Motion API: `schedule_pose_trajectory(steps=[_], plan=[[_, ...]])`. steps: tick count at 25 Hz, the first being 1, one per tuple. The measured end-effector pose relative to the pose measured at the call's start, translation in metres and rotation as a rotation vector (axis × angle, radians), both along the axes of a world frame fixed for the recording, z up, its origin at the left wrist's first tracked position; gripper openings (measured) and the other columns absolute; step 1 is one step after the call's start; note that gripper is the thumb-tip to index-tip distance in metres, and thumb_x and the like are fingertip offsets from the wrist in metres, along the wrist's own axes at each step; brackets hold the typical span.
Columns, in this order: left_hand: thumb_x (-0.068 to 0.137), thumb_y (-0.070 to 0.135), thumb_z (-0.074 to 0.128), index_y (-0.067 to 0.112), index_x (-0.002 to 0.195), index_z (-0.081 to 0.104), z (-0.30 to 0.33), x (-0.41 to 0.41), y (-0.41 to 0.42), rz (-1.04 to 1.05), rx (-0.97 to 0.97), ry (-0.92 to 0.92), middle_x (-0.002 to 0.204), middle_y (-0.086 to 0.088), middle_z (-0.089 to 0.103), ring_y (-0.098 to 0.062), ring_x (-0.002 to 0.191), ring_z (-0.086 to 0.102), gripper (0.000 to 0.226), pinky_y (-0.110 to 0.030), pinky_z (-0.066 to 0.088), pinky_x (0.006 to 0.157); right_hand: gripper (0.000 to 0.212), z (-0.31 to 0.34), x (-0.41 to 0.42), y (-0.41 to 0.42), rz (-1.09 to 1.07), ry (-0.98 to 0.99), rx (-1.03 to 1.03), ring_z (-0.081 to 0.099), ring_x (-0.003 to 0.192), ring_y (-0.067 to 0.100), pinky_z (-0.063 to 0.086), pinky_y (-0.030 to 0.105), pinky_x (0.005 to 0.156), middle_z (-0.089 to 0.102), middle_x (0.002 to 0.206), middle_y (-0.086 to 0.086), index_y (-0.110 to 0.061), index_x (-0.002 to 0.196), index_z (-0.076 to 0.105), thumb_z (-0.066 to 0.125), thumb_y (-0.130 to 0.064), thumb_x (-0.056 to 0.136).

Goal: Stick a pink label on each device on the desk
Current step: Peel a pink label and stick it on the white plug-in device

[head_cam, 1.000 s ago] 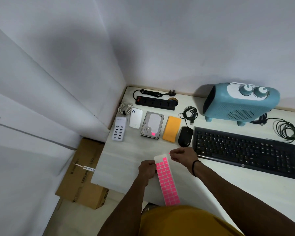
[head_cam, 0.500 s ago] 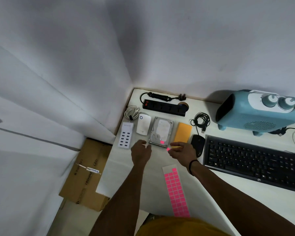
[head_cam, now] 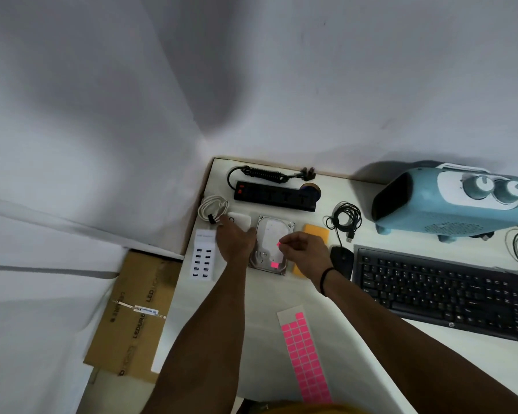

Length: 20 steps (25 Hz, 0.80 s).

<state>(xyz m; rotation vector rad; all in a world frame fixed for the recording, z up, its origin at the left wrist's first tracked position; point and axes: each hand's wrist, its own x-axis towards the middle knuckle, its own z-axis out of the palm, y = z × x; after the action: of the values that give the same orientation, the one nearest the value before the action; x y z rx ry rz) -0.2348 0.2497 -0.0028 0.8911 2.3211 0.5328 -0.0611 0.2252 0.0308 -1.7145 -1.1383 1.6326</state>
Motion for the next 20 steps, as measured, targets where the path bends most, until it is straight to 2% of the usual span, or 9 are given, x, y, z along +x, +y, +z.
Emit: schedule_pose_trajectory(steps=[3, 5, 8, 10, 12, 15, 17, 20], plan=[[0.071, 0.033, 0.081, 0.007, 0.133, 0.047, 0.005, 0.004, 0.0, 0.094, 0.002, -0.019, 0.123, -0.017, 0.063, -0.038, 0.113, 0.062, 0.075, -0.047, 0.056, 0.09, 0.015, 0.004, 0.006, 0.005, 0.015, 0.051, 0.002, 0.063, 0.075, 0.016, 0.055, 0.035, 0.079, 0.071, 0.081, 0.002, -0.022, 0.08, 0.07, 0.073, -0.008, 0.084], [0.068, 0.034, 0.084, 0.011, 0.133, 0.046, 0.015, 0.007, -0.003, 0.16, 0.071, -0.114, 0.12, -0.011, 0.064, -0.031, 0.104, 0.064, 0.078, -0.045, 0.058, 0.088, 0.012, 0.011, 0.011, 0.007, 0.029, 0.126, -0.01, 0.061, 0.077, 0.018, 0.055, 0.028, 0.073, 0.068, 0.085, 0.006, -0.017, 0.085, 0.069, 0.07, -0.006, 0.087], [0.065, 0.031, 0.092, 0.017, 0.129, 0.047, 0.034, 0.019, -0.018, 0.224, 0.179, -0.446, 0.116, -0.004, 0.062, -0.024, 0.099, 0.062, 0.079, -0.039, 0.06, 0.081, 0.01, 0.028, 0.017, 0.005, 0.057, 0.22, -0.01, 0.061, 0.08, 0.017, 0.054, 0.024, 0.073, 0.066, 0.088, 0.007, -0.014, 0.088, 0.069, 0.068, -0.004, 0.088], [0.062, 0.027, 0.095, 0.022, 0.124, 0.049, 0.045, 0.029, -0.036, 0.237, 0.236, -0.67, 0.117, -0.006, 0.063, -0.026, 0.1, 0.066, 0.077, -0.045, 0.063, 0.077, 0.013, 0.043, 0.018, 0.001, 0.077, 0.25, 0.019, 0.062, 0.079, 0.015, 0.054, 0.024, 0.072, 0.066, 0.086, 0.006, -0.015, 0.087, 0.07, 0.068, -0.002, 0.088], [0.066, 0.019, 0.095, 0.025, 0.121, 0.054, 0.055, 0.039, -0.051, 0.15, 0.311, -0.768, 0.116, -0.012, 0.066, -0.03, 0.099, 0.07, 0.069, -0.051, 0.064, 0.077, 0.014, 0.056, 0.021, -0.003, 0.091, 0.248, 0.087, 0.061, 0.077, 0.014, 0.053, 0.026, 0.07, 0.067, 0.082, 0.004, -0.015, 0.086, 0.072, 0.069, -0.001, 0.087], [0.072, 0.017, 0.09, 0.027, 0.121, 0.061, 0.076, 0.054, -0.07, 0.011, 0.402, -0.83, 0.114, -0.013, 0.07, -0.035, 0.102, 0.07, 0.058, -0.058, 0.062, 0.078, 0.015, 0.078, 0.03, -0.008, 0.077, 0.179, 0.227, 0.062, 0.071, 0.008, 0.053, 0.028, 0.071, 0.069, 0.07, -0.01, -0.016, 0.09, 0.074, 0.072, -0.002, 0.085], [0.077, 0.014, 0.087, 0.027, 0.125, 0.06, 0.093, 0.065, -0.077, -0.052, 0.412, -0.804, 0.113, -0.008, 0.071, -0.027, 0.1, 0.071, 0.056, -0.049, 0.064, 0.069, 0.021, 0.093, 0.039, -0.012, 0.065, 0.062, 0.296, 0.067, 0.073, 0.003, 0.054, 0.022, 0.073, 0.07, 0.068, -0.009, -0.024, 0.097, 0.067, 0.078, -0.014, 0.082], [0.081, 0.009, 0.083, 0.023, 0.131, 0.056, 0.111, 0.078, -0.086, -0.111, 0.414, -0.773, 0.113, -0.005, 0.071, -0.01, 0.091, 0.072, 0.058, -0.034, 0.061, 0.063, 0.045, 0.113, 0.051, -0.02, 0.028, -0.099, 0.355, 0.071, 0.076, 0.004, 0.053, 0.019, 0.072, 0.072, 0.068, -0.007, -0.021, 0.101, 0.044, 0.082, -0.024, 0.077]])
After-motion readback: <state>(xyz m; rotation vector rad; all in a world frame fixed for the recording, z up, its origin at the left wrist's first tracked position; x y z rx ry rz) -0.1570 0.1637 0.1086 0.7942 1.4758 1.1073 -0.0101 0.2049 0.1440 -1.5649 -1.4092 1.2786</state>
